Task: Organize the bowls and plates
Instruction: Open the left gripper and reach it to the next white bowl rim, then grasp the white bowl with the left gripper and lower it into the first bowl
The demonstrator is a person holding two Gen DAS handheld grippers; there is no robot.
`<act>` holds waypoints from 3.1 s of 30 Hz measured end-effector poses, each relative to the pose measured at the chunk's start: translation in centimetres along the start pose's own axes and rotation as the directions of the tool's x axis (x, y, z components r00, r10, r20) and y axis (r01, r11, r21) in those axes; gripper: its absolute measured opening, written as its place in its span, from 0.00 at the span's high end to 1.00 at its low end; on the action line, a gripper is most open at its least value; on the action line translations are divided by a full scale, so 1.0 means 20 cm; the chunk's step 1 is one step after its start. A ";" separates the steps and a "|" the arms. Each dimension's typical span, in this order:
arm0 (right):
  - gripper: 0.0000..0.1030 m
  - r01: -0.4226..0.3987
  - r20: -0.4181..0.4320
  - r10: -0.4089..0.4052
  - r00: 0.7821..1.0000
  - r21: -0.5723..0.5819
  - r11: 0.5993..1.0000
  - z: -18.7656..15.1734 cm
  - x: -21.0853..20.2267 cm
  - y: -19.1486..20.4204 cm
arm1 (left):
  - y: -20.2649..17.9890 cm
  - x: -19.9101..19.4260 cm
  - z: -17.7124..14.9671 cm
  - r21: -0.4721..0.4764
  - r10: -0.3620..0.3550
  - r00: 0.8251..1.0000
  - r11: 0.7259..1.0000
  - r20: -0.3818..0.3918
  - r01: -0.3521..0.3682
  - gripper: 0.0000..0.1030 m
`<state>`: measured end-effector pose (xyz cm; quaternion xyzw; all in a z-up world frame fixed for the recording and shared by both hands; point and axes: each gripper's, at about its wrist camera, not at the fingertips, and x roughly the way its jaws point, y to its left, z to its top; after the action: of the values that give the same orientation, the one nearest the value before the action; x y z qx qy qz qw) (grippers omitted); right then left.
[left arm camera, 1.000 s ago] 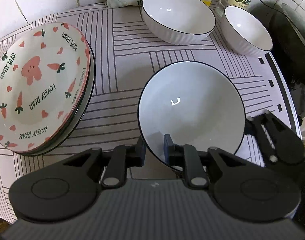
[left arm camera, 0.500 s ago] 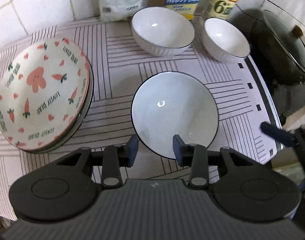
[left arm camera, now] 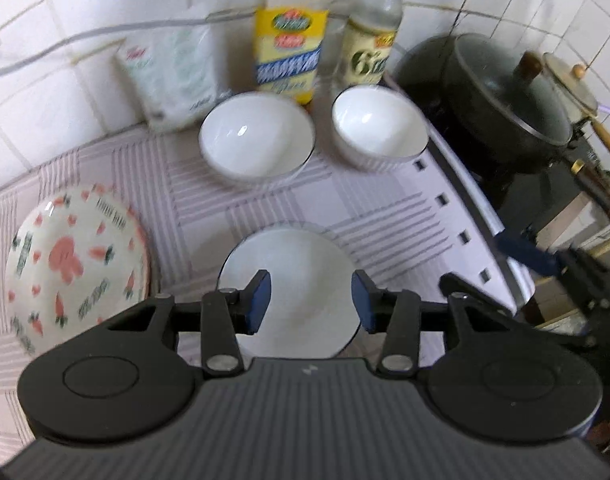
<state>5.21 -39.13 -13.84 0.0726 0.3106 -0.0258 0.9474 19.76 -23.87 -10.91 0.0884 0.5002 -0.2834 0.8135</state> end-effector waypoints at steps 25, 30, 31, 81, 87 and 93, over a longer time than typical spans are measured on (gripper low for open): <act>0.45 0.204 0.031 -0.227 0.973 0.334 0.920 0.16 0.65 -0.31 | -0.20 0.71 0.63 0.257 -0.014 1.000 0.966 0.024 0.007 0.58; 0.58 0.252 -0.017 -0.263 0.965 0.356 0.900 0.16 0.76 -0.35 | -0.21 0.78 0.65 0.303 0.013 0.999 0.953 0.049 -0.027 0.58; 0.63 0.266 -0.028 -0.274 0.961 0.352 0.897 0.16 0.77 -0.35 | -0.21 0.78 0.66 0.303 0.011 0.999 0.952 0.052 -0.026 0.58; 0.83 0.008 -0.041 0.005 0.999 0.316 0.949 0.15 0.26 -0.02 | 0.00 0.03 0.13 0.105 0.022 0.998 0.994 0.052 -0.027 0.91; 0.83 -0.048 -0.004 0.050 0.999 0.257 0.965 0.17 0.21 0.08 | 0.09 0.00 0.02 0.035 0.027 0.999 0.999 -0.019 -0.026 0.89; 0.83 -0.092 -0.032 0.102 0.994 0.224 0.970 0.15 0.25 0.14 | 0.16 0.01 -0.05 -0.032 0.047 0.997 0.998 -0.060 -0.049 0.89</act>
<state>11.23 -36.79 -14.15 0.1935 0.3224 -0.0123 0.9266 20.87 -20.85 -12.05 0.0953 0.5265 -0.2527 0.8061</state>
